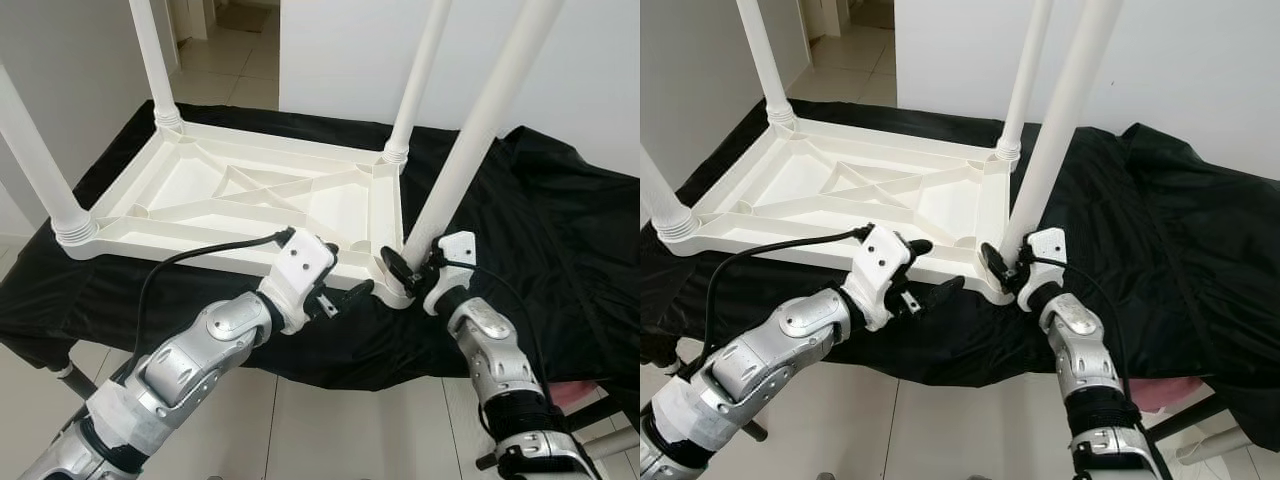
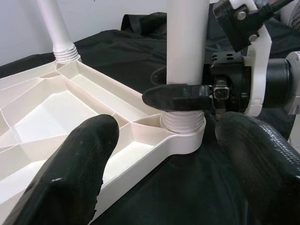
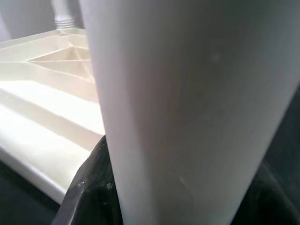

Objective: Building children table

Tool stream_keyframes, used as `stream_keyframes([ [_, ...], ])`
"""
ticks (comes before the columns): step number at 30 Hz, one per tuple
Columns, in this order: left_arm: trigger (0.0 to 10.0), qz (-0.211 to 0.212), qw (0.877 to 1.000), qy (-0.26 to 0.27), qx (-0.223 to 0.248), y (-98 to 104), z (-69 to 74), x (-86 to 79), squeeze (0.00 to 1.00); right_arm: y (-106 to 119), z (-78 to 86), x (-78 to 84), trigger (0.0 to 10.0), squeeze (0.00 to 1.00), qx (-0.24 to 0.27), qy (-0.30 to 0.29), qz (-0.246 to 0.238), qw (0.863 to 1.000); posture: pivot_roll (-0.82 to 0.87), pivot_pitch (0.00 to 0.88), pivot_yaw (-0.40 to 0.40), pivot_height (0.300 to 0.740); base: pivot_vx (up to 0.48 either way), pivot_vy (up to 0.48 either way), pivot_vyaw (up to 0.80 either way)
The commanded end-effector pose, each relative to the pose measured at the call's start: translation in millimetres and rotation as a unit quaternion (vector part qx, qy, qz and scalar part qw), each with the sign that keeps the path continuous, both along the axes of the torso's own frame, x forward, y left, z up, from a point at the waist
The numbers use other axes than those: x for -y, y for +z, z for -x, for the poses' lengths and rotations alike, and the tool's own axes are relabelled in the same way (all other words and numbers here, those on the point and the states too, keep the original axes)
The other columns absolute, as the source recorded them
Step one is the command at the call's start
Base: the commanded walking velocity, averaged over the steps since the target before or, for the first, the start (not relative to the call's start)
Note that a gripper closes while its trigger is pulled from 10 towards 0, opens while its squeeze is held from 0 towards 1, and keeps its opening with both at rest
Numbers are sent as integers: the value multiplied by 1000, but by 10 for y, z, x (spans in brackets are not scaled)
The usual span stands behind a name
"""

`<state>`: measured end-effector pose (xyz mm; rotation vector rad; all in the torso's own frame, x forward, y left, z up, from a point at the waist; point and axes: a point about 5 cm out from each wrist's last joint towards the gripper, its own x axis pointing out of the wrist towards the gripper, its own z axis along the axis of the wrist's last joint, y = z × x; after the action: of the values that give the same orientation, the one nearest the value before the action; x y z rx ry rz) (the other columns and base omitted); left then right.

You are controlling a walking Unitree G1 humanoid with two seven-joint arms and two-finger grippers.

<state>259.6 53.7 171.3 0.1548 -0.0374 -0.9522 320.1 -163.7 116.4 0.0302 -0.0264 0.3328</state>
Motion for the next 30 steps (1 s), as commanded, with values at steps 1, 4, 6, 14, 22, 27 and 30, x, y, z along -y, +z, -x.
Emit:
stream_keyframes([
  [1, 10000, -18, 992, -123, -8, -19, 111, 71, 0, -164, 50, 25, 10000, 0, -51, -69, -14, 996, -12, 0, -56, 740, 0, 0, 0],
  [4, 10000, -18, 992, -123, -9, -22, 114, 70, 0, -156, 70, -51, 10000, 0, -53, -121, -30, 991, -12, 0, -55, 740, 0, 0, 0],
  [6, 10000, -19, 992, -123, -9, -25, 114, 70, 0, -152, 80, -78, 10000, 0, -53, -139, -35, 988, -12, 0, -55, 740, 0, 0, 0],
  [14, 10000, -19, 992, -122, -10, -29, 119, 72, 0, -166, 228, -269, 10000, 0, -55, -260, -67, 962, -9, 0, -57, 740, 0, 0, 0],
  [22, 10000, -16, 993, -119, -10, -14, 97, 68, 0, -61, 227, -222, 10000, 0, -33, -278, -56, 958, -10, 0, -48, 740, 0, 0, 0],
  [27, 10000, -14, 993, -116, -10, -12, 85, 65, 0, 0, 212, -229, 10000, 0, -8, -262, -50, 964, -14, 0, -46, 740, 0, 0, 0],
  [30, 10000, -14, 993, -115, -10, -14, 80, 67, 0, 31, 222, -210, 10000, 1000, 6, -254, -49, 966, -15, 0, -46, 740, 0, 0, 0],
])
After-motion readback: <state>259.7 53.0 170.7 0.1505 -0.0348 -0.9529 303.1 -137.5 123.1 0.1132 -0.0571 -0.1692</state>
